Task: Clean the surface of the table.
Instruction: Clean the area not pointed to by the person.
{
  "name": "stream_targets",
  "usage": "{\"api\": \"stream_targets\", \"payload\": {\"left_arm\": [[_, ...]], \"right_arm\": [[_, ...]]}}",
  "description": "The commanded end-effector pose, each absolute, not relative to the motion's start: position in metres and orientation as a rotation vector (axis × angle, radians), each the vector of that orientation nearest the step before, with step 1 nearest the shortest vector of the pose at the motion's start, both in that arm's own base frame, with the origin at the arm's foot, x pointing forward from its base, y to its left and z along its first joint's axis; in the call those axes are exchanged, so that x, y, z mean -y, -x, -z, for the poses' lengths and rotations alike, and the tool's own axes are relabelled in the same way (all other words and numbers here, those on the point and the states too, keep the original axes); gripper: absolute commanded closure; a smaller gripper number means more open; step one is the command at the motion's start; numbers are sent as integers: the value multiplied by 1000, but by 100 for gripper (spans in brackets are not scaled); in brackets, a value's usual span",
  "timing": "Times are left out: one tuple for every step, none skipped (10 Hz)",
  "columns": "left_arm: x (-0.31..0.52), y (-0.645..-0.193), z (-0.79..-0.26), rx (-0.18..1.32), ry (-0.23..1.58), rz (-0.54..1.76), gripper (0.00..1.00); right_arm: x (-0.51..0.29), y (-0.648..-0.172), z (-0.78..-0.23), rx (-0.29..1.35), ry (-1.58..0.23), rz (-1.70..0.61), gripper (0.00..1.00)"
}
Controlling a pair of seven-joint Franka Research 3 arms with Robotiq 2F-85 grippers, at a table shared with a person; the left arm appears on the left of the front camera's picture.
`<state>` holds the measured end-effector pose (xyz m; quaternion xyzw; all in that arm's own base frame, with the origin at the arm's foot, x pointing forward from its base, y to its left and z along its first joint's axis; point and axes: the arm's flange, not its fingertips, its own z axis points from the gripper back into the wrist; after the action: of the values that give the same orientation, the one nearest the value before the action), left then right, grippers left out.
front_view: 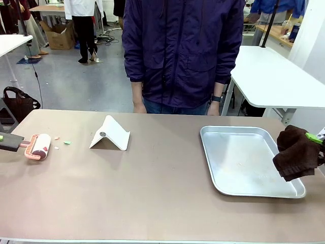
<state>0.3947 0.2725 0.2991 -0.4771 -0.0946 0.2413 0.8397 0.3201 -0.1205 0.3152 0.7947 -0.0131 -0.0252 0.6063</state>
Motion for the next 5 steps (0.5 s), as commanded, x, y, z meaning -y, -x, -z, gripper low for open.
{"api": "stream_targets", "payload": {"left_arm": [[-269,-402,-284,183,947,-573,78],[-269,-402,-280,174,947,-561,78],[-267,-402,-277,167,941,-551,78],[-263,-401,-273,157,925,-534,78],[-256,-398,-268,151,914,-496,78]], "right_arm": [[120,-321,-319,49,-1851,63,91],[120,-321,-319,49,-1851,63,91],[120,-321,-319,49,-1851,63,91],[120,-321,-319,49,-1851,63,91],[120,-321,-319,49,-1851,63,91]]}}
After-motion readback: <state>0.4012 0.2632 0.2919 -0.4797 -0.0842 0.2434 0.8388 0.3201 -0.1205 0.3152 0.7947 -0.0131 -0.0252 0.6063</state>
